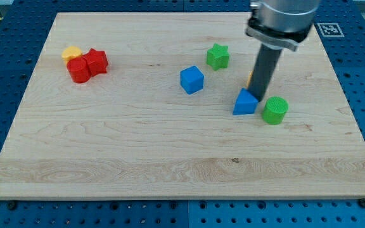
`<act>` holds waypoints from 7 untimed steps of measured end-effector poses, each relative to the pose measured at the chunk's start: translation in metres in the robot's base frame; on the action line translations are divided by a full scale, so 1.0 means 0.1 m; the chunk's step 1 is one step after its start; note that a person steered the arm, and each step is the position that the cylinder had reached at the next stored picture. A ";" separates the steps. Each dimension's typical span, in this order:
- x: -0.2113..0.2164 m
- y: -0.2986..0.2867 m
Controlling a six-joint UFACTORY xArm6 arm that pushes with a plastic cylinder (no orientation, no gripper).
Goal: Move your arm at left side of the yellow heart
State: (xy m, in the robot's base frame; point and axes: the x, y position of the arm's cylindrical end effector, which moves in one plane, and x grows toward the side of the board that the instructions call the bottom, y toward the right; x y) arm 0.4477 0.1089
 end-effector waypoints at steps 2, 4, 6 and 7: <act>0.22 -0.95; 0.13 -1.35; 0.03 -2.84; -0.22 -3.59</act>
State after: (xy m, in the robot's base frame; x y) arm 0.4259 -0.2505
